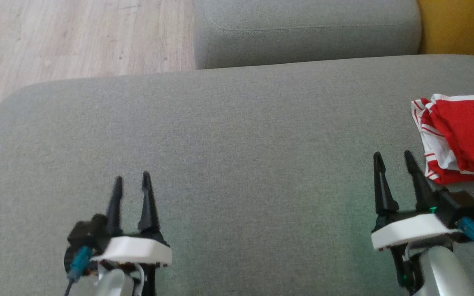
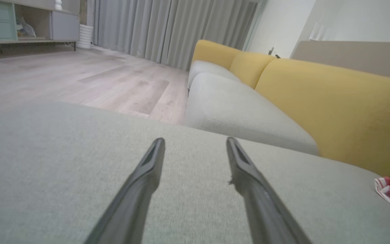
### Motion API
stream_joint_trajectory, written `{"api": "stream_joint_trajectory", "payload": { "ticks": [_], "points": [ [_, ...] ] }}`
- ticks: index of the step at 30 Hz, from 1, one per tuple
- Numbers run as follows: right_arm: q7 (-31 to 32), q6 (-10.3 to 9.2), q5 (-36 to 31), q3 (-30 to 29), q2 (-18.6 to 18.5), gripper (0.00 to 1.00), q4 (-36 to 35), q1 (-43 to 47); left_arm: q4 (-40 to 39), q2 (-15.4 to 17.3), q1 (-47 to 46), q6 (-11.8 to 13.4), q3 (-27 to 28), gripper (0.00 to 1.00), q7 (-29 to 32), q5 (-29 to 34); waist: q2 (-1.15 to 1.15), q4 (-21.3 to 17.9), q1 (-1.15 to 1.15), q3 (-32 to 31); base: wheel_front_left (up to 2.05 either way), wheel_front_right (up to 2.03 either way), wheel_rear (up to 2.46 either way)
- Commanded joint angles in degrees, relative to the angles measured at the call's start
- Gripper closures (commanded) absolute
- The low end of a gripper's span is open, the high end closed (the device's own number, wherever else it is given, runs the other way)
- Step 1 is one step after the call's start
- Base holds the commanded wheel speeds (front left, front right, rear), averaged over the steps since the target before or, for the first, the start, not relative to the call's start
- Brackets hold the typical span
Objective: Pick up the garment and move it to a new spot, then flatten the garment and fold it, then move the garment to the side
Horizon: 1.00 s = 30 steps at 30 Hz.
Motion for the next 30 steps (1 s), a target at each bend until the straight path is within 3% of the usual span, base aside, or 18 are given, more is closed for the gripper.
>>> {"api": "stream_joint_trajectory", "payload": {
  "ticks": [1, 4, 30],
  "points": [
    [0.07, 0.00, 0.07, 0.00, 0.00, 1.00, 0.42, 0.06, 0.39, -0.01, 0.11, -0.02, 0.01, 1.00, 0.12, -0.07, 0.00, 0.00, 0.00, 0.00, 0.00, 0.00, 0.00],
    [0.17, 0.00, 0.35, 0.00, 0.07, 1.00, 2.96, 1.51, 2.74, -0.02, 1.75, -0.05, 0.01, 1.00, 0.33, -0.31, 0.00, -0.01, 0.00, 0.00, 0.00, 0.00, 0.00],
    [4.29, -0.01, 16.78, -1.59, 0.03, 1.00, 1.55, 1.16, 0.99, 0.03, 1.59, -2.14, 3.92, 1.00, 4.46, -13.88, 0.00, -0.36, 0.00, -0.20, 0.00, 0.00, 0.00]
  ]
}}
